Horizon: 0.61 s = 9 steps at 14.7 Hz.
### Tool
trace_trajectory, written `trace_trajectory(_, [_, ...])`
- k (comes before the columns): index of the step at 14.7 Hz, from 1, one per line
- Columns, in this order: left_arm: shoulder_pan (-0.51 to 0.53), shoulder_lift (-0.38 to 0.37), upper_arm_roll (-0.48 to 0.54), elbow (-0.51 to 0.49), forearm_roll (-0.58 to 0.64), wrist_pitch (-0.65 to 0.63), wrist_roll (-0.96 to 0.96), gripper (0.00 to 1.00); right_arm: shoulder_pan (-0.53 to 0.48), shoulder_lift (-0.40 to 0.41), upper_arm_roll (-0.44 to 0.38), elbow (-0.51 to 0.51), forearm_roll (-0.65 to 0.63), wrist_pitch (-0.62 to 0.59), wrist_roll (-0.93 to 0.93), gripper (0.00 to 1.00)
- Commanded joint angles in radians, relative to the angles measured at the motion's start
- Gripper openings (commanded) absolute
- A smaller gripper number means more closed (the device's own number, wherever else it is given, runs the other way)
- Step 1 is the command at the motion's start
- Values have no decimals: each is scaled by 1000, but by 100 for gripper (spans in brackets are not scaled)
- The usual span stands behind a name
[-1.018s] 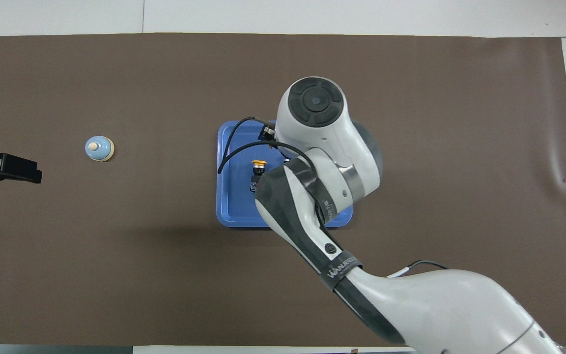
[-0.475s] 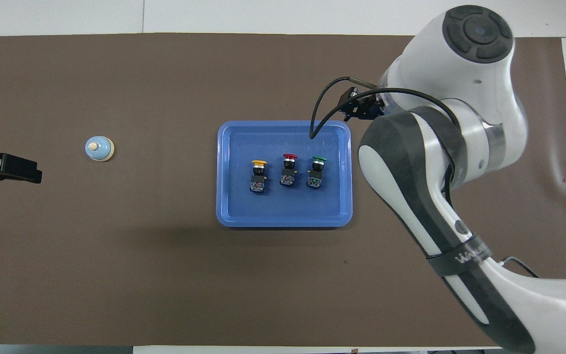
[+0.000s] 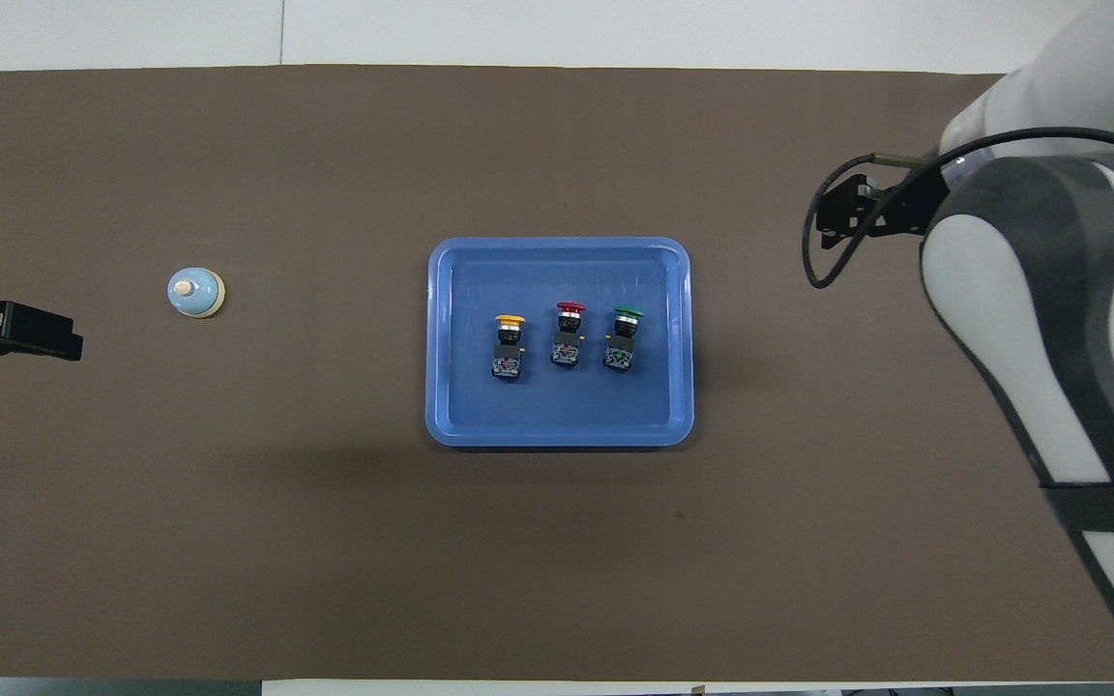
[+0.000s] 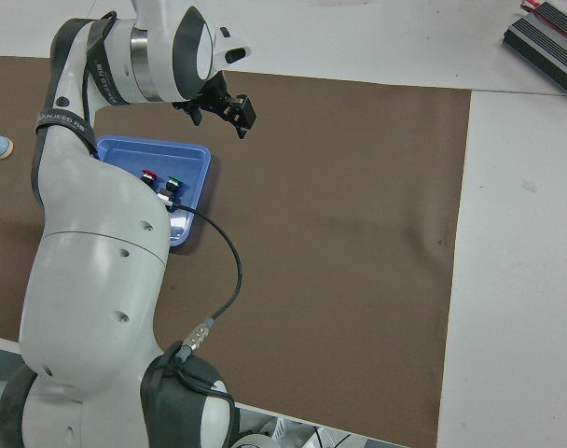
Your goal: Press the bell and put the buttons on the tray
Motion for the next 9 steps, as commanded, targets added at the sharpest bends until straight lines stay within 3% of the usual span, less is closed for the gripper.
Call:
trace_trajectory(1, [4,-24,3,-25,-8,3,14,100,-89,-76,11,-25,-2,-53,-173,100])
trace_trajectory(4, [4,-24,3,-25,-8,3,14,100,-138,-142,11,-29,-29,-111,-276,100])
trace_trajectory(9, [5,-26,4,-25,-8,-3,14,100,-145,-254,18,-37,-104,-216,-286,100])
